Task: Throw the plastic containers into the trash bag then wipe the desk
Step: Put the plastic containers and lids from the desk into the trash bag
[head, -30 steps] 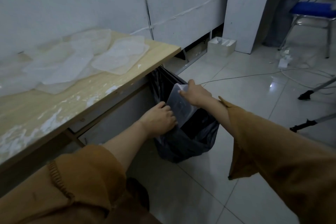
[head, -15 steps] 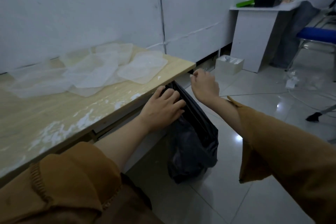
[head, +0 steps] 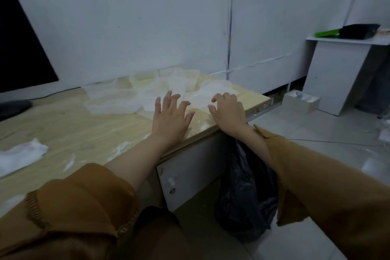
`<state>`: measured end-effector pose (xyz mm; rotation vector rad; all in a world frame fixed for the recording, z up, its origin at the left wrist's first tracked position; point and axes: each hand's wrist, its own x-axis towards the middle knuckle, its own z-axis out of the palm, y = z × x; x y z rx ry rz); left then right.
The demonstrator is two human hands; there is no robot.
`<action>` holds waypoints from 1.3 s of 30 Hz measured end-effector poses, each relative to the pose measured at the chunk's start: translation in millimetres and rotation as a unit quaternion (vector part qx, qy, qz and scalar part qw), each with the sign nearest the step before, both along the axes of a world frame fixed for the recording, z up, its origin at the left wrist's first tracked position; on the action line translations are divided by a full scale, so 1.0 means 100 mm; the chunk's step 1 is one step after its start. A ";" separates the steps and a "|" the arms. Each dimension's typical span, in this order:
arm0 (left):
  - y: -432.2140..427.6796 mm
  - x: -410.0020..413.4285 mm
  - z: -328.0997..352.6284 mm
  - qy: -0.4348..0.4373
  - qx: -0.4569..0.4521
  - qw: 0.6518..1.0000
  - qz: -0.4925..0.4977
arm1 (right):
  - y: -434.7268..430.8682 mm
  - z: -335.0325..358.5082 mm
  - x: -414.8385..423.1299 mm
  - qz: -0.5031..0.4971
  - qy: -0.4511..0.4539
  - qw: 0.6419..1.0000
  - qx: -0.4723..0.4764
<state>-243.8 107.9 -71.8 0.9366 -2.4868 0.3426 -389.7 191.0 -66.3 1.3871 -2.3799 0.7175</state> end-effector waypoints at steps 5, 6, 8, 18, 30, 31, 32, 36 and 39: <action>-0.22 0.16 0.03 -0.013 0.052 0.998 0.033 | -0.27 0.01 0.14 -0.002 0.030 0.996 0.083; -0.24 0.18 0.04 -0.015 0.059 0.997 0.038 | -0.31 0.02 0.15 -0.006 0.038 0.995 0.096; -0.26 0.19 0.05 -0.011 0.061 0.997 0.043 | -0.38 0.03 0.19 -0.017 0.046 0.992 0.120; -0.22 0.25 0.24 0.025 0.009 0.997 0.068 | -0.44 0.20 0.30 0.010 0.235 0.942 0.241; -0.31 1.04 0.31 0.020 0.009 0.996 0.091 | -0.48 0.66 0.67 0.036 0.371 0.919 0.132; -0.33 1.15 0.32 0.019 0.012 0.995 0.092 | -0.50 0.70 0.71 0.034 0.368 0.923 0.112; -0.35 1.26 0.32 0.018 0.013 0.995 0.093 | -0.53 0.74 0.76 0.036 0.363 0.927 0.088; -0.40 1.71 0.34 -0.003 0.003 0.994 0.106 | -0.66 0.89 0.97 0.058 0.309 0.948 -0.039; -0.42 1.97 0.34 -0.011 -0.005 0.995 0.103 | -0.75 0.96 1.19 0.080 0.204 0.965 -0.141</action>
